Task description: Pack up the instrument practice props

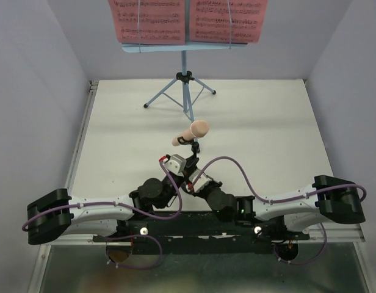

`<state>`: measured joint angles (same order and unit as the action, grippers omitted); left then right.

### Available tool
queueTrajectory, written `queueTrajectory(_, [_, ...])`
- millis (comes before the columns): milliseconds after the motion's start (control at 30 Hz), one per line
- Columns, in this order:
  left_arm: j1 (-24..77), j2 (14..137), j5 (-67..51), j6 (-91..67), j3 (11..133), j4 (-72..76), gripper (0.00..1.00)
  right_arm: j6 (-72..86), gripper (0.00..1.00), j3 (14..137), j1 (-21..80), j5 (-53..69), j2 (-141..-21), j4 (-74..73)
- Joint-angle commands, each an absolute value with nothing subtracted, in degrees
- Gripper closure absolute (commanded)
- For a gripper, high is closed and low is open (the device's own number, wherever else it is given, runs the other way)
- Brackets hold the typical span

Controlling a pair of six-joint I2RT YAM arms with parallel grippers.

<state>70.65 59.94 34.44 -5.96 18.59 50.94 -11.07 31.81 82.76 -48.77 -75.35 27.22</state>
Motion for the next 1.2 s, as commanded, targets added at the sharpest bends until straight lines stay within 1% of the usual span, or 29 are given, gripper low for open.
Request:
queueTrajectory(0, [70.84,61.87,33.57,-9.23,17.58,47.37,1.0,-28.89,0.99,28.48,88.94,-59.49,-81.2,45.41])
queueTrajectory(167, [70.84,61.7,33.57,-9.23,17.23,47.64,1.0,-40.76,0.99,27.07,90.79,-61.87,-86.82,54.47])
queueTrajectory(300, [70.93,61.79,33.66,-9.58,16.7,48.25,1.0,-53.15,0.99,24.79,92.46,-63.8,-92.54,70.45])
queueTrajectory(367, [70.93,62.05,33.66,-9.67,16.35,48.6,1.0,-54.93,0.99,24.52,92.81,-64.51,-93.69,73.91])
queueTrajectory(400, [70.93,62.05,33.75,-9.67,16.35,48.78,1.0,-53.19,0.99,24.7,92.99,-64.42,-92.56,72.52])
queueTrajectory(433, [70.93,62.05,33.84,-9.67,16.26,48.78,1.0,-49.17,0.9,25.22,93.08,-63.9,-90.63,67.38])
queueTrajectory(467, [70.93,62.05,33.92,-9.67,16.35,48.78,1.0,-43.82,0.72,26.09,93.16,-62.94,-87.31,60.36])
queueTrajectory(500, [70.93,61.96,33.84,-9.49,16.43,48.78,1.0,-36.37,0.57,27.41,93.16,-61.19,-84.32,49.85])
queueTrajectory(533, [70.93,61.88,33.92,-9.41,16.44,48.69,1.0,-30.64,0.46,28.81,93.25,-59.69,-80.89,38.87])
queueTrajectory(567, [70.93,61.79,34.01,-9.32,16.44,48.6,1.0,-25.54,0.4,29.52,93.16,-58.2,-78.08,33.98])
queueTrajectory(600, [70.93,61.7,33.93,-9.23,16.35,48.6,1.0,-23.57,0.36,29.27,93.16,-58.53,-76.31,32.8])
queueTrajectory(633, [70.93,61.7,34.01,-9.14,16.35,48.6,1.0,-21.21,0.33,28.75,93.08,-58.62,-74.2,31.91])
queueTrajectory(700, [70.93,61.96,33.84,-9.14,16.26,48.95,1.0,-14.45,0.31,29.09,93.16,-58.36,-70.51,25.35])
queueTrajectory(733, [70.93,62.22,33.58,-9.23,16.35,48.96,1.0,-11.02,0.3,29.44,93.16,-57.58,-68.75,21.75])
queueTrajectory(833, [71.02,63.28,33.4,-9.49,16.17,49.3,1.0,-2.06,0.29,28.13,93.16,-56.87,-62.6,18.47])
queueTrajectory(900, [71.19,64.16,33.66,-9.84,15.74,49.66,1.0,6.99,0.28,27.25,93.25,-56.69,-58.99,13.99])
queueTrajectory(1067, [72.15,66.44,33.66,-11.42,15.03,50.71,1.0,27.12,0.26,20.58,91.76,-53.88,-49.77,11.0])
queueTrajectory(1167, [73.82,67.93,34.98,-11.78,14.59,51.85,1.0,35.22,0.24,17.5,87.38,-49.42,-41.69,10.11])
